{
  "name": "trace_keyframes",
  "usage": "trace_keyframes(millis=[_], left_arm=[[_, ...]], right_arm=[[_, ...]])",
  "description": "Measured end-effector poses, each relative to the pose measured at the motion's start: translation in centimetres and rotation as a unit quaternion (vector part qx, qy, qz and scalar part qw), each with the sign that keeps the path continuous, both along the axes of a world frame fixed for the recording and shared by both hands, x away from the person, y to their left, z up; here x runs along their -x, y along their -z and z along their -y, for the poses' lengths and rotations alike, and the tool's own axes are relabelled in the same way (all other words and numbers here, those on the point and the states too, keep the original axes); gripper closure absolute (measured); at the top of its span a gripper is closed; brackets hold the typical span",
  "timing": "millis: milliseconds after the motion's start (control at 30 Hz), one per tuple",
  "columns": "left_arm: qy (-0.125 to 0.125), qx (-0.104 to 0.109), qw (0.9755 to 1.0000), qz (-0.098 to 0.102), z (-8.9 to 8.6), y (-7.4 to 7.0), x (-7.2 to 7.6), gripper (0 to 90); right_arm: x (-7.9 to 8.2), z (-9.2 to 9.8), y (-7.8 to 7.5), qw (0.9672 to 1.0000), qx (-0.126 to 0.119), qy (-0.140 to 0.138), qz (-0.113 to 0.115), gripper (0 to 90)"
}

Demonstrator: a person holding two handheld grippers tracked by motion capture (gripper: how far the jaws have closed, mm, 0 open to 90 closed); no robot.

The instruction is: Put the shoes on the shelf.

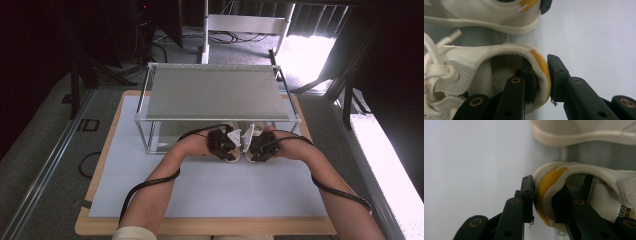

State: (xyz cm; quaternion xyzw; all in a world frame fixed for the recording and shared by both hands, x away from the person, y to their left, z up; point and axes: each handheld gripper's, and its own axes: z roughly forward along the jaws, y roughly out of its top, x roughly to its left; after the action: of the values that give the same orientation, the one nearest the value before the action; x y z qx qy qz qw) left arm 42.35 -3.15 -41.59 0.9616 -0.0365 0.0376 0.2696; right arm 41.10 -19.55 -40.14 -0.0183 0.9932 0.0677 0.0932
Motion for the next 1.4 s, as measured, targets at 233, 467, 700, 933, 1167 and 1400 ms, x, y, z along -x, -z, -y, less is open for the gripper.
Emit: trace_keyframes(millis=[233, 467, 700, 933, 1167, 1400], left_arm=[[-0.002, 0.019, 0.9998, -0.010, 0.2, 0.1, -0.6, 75.9], [-0.034, 0.025, 0.9989, 0.018, 0.9, 0.2, -0.6, 66.5], [-0.088, 0.056, 0.9929, 0.058, 1.1, 0.1, 0.2, 46.6], [-0.125, 0.081, 0.9853, 0.084, 0.4, 0.1, 0.9, 46.4], [-0.152, 0.091, 0.9786, 0.105, -0.3, -0.2, 2.2, 43.2], [-0.185, 0.115, 0.9710, 0.098, -1.2, -0.9, 3.9, 43.2]], right_arm=[[-1.0, 0.7, 0.6, 0.9990, -0.042, 0.018, -0.001, 69.3], [-0.8, 0.9, 0.2, 0.9973, -0.055, 0.031, 0.037, 57.0], [-0.1, 1.7, -0.7, 0.9924, -0.091, 0.050, 0.067, 56.8], [1.2, 2.3, -0.9, 0.9860, -0.123, 0.069, 0.089, 54.2], [2.0, 2.7, -0.4, 0.9770, -0.154, 0.098, 0.111, 52.5], [3.1, 3.2, -0.3, 0.9595, -0.198, 0.151, 0.132, 50.3]])
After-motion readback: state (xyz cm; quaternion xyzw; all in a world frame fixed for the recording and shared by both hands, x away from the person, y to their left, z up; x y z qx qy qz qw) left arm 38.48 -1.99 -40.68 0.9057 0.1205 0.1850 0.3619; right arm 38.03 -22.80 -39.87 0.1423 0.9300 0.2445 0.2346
